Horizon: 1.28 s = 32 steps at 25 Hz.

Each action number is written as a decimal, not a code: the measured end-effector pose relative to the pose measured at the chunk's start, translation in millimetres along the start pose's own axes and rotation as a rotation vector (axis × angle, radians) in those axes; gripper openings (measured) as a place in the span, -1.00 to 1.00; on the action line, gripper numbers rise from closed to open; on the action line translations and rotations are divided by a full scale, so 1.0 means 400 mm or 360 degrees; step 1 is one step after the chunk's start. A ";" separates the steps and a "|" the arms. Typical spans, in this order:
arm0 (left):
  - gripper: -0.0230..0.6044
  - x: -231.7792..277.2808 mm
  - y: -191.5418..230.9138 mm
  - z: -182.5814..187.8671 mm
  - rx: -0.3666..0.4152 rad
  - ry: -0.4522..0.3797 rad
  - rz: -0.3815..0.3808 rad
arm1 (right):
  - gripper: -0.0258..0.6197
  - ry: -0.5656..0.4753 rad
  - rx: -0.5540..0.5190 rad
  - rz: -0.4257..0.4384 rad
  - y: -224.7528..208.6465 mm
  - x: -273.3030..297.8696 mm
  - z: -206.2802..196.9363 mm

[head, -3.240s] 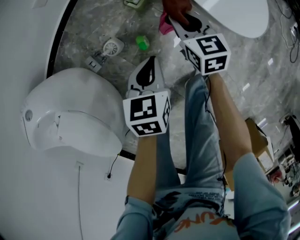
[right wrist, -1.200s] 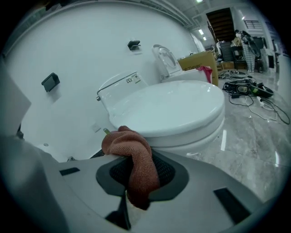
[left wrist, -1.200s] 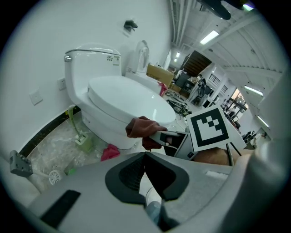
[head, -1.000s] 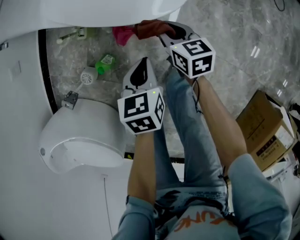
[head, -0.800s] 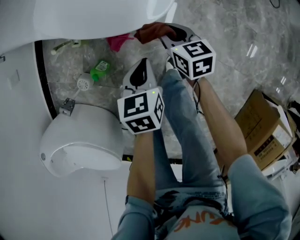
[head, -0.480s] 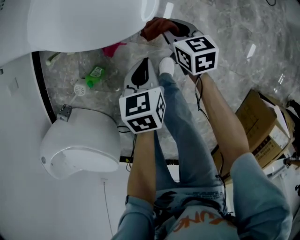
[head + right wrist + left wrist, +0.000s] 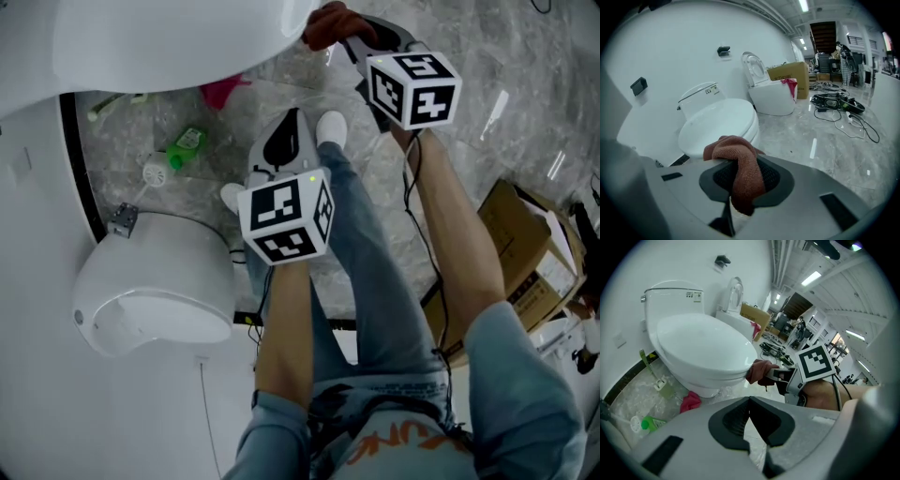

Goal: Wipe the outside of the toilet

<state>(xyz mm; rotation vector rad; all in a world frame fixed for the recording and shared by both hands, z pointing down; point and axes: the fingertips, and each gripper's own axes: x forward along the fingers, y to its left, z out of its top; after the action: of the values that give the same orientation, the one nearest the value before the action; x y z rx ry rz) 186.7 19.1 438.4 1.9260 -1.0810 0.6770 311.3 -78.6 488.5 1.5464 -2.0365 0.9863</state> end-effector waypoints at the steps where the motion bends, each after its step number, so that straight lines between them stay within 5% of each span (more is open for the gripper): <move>1: -0.93 -0.013 0.012 -0.007 -0.0010 -0.0005 0.0000 | -0.72 0.0012 0.0013 0.0004 0.015 -0.010 -0.018; 11: -0.93 -0.161 0.242 -0.124 -0.0128 -0.0013 0.0042 | -0.71 0.0174 -0.0073 0.0166 0.370 -0.033 -0.241; 19: -0.93 -0.313 0.513 -0.120 -0.0216 -0.0089 0.0124 | -0.71 0.0179 -0.0031 0.0284 0.686 0.117 -0.274; 25: -0.93 -0.378 0.716 -0.154 -0.0341 -0.0105 0.0186 | -0.71 0.0211 -0.0091 0.0274 0.817 0.287 -0.265; 32: -0.92 -0.401 0.886 -0.172 -0.0433 -0.0127 0.0221 | -0.71 0.0161 0.0156 0.0220 0.867 0.468 -0.221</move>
<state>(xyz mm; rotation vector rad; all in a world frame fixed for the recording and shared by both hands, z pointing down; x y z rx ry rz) -204.4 38.4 491.1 1.6678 -1.2954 0.5015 -83.5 -89.7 573.5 1.3877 -2.0746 1.2079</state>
